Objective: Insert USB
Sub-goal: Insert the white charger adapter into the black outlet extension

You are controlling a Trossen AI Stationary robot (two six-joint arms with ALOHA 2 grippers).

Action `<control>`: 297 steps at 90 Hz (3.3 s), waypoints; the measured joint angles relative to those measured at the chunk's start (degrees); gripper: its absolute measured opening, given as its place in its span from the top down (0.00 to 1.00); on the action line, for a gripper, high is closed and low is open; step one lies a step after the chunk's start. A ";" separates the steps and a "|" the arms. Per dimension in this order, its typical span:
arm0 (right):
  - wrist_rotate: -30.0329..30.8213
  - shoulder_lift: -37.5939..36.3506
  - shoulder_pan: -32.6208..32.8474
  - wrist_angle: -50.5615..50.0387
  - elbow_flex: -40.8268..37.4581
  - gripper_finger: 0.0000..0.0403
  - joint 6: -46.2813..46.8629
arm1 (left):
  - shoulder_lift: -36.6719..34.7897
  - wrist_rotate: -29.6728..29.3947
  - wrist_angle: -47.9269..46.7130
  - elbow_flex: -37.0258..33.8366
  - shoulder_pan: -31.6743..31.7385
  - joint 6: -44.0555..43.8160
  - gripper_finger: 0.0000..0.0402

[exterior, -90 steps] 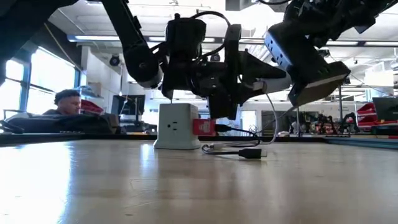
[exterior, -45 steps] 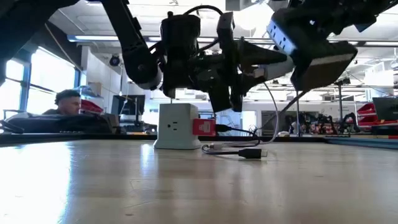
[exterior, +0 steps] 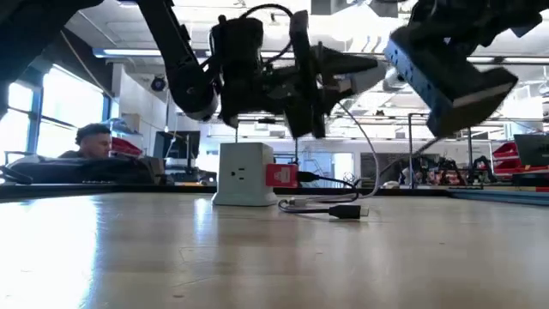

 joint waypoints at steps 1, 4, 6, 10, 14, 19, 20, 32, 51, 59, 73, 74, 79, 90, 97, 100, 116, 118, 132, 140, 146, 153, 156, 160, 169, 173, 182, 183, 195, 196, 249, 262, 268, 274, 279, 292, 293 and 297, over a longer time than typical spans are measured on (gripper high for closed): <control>0.01 0.28 0.00 0.24 0.00 0.45 0.01 | -0.25 0.02 -0.03 0.01 0.07 0.00 0.78; -0.03 1.17 0.00 1.01 0.00 0.45 0.13 | -1.04 0.07 -0.63 0.01 0.34 -0.01 0.78; -0.07 1.80 0.00 1.62 0.00 0.45 0.19 | -1.49 0.09 -1.30 0.02 0.45 -0.02 0.78; -0.22 3.00 -0.02 2.72 0.00 0.45 0.44 | -2.22 0.49 -2.89 0.01 0.70 -0.25 0.78; -0.41 3.98 -0.02 3.63 -0.02 0.45 0.46 | -2.67 1.10 -4.65 -0.10 0.86 -0.37 0.78; -0.08 4.71 -0.08 5.80 -0.04 0.45 0.17 | -2.78 1.79 -5.45 -0.09 0.90 -0.36 0.78; -0.05 4.77 -0.08 6.17 -0.04 0.45 0.10 | -2.78 1.96 -5.51 -0.09 0.88 -0.34 0.78; 0.32 3.69 -0.24 7.04 -0.04 0.45 -0.66 | -2.78 2.17 -5.56 -0.07 0.83 -0.40 0.78; -1.21 1.44 0.48 6.62 -0.04 0.45 0.44 | -2.76 -0.24 -5.95 -0.04 1.13 -0.95 0.78; -0.80 1.32 1.49 6.47 -0.02 0.45 0.39 | -2.74 -0.82 -6.03 -0.02 1.12 -0.97 0.78; 0.44 1.88 2.63 5.65 -0.02 0.45 0.61 | -2.72 -0.43 -6.19 -0.02 1.03 -1.92 0.78; 0.69 1.88 2.70 5.65 -0.02 0.45 0.59 | -2.72 -0.42 -6.42 -0.02 0.98 -1.95 0.78; 2.00 1.91 3.05 5.72 -0.02 0.45 0.61 | -2.70 -0.21 -7.01 -0.02 0.84 -1.99 0.78; 2.74 1.88 3.04 5.69 -0.02 0.45 0.59 | -2.67 0.05 -6.95 -0.02 0.46 -1.99 0.78; 2.91 1.88 3.01 5.68 -0.02 0.45 0.61 | -2.67 0.09 -6.98 -0.02 0.42 -1.99 0.78; 2.93 1.88 3.00 5.67 -0.02 0.45 0.59 | -2.67 0.09 -6.99 -0.02 0.42 -1.99 0.78; 2.76 2.28 3.02 5.15 -0.02 0.45 0.60 | -2.67 0.18 -7.05 -0.02 0.42 -2.12 0.78; 2.69 2.45 3.02 5.11 -0.02 0.45 0.67 | -2.67 0.22 -7.12 -0.02 0.42 -2.30 0.78; 2.28 3.91 3.02 5.26 0.00 0.45 1.04 | -2.56 0.09 -7.89 -0.07 0.42 -2.34 0.78; 2.30 4.24 3.46 5.30 0.00 0.45 1.09 | -2.56 -0.01 -8.41 -0.04 0.39 -2.34 0.78; 2.39 4.24 4.30 5.28 0.00 0.45 1.11 | -2.56 0.08 -8.51 -0.04 0.35 -2.33 0.78; 2.72 4.24 5.17 5.23 0.00 0.45 1.82 | -2.56 0.28 -8.65 -0.02 0.28 -2.34 0.78; 3.14 4.26 5.35 5.23 0.00 0.45 2.10 | -2.56 0.31 -8.67 -0.02 0.28 -2.34 0.78; 4.06 4.59 5.55 5.24 0.02 0.45 2.80 | -2.56 0.22 -8.89 -0.02 0.23 -2.41 0.78; 5.46 6.04 5.73 5.02 0.02 0.45 4.34 | -2.56 -0.17 -10.84 0.00 -0.12 -2.57 0.78; 5.46 6.92 5.74 4.94 0.02 0.45 4.82 | -2.56 -0.24 -11.84 -0.02 -0.15 -2.56 0.78; 5.78 9.57 6.01 4.80 0.02 0.45 5.88 | -2.56 -0.28 -14.62 -0.15 -0.11 -2.56 0.78; 5.85 9.87 6.01 4.82 0.02 0.45 6.07 | -2.56 -0.27 -14.76 -0.18 -0.08 -2.56 0.78; 7.27 12.31 6.01 7.36 -0.02 0.45 6.15 | -2.50 0.29 -14.77 -0.31 0.53 -2.32 0.78; 7.44 12.31 6.01 7.64 -0.04 0.45 5.96 | -2.50 0.16 -14.43 -0.31 0.57 -2.32 0.78; 5.65 10.41 6.01 10.30 -0.01 0.45 4.46 | -2.48 2.61 -8.19 -0.17 0.59 -3.45 0.77; 5.89 10.46 6.03 10.21 -0.01 0.45 4.05 | -2.67 2.80 -10.27 -0.13 0.48 -3.84 0.74; 6.43 10.46 6.04 10.36 -0.01 0.45 3.32 | -2.67 2.74 -10.33 -0.10 0.49 -4.79 0.72; 7.20 10.45 5.86 10.53 -0.01 0.45 2.72 | -2.67 2.47 -10.34 -0.04 0.53 -7.29 0.70; 7.33 10.47 5.60 10.72 -0.01 0.45 2.11 | -2.67 2.49 -10.35 0.03 0.58 -9.81 0.69; 6.09 10.51 5.46 11.28 0.00 0.45 2.37 | -2.73 5.21 -10.80 0.19 0.72 -14.16 0.66; 5.96 10.52 5.46 11.29 0.00 0.45 2.48 | -2.74 5.27 -10.90 0.22 0.71 -14.39 0.66; 5.65 10.52 5.46 11.32 0.00 0.45 2.93 | -2.74 5.43 -11.02 0.24 0.68 -15.36 0.65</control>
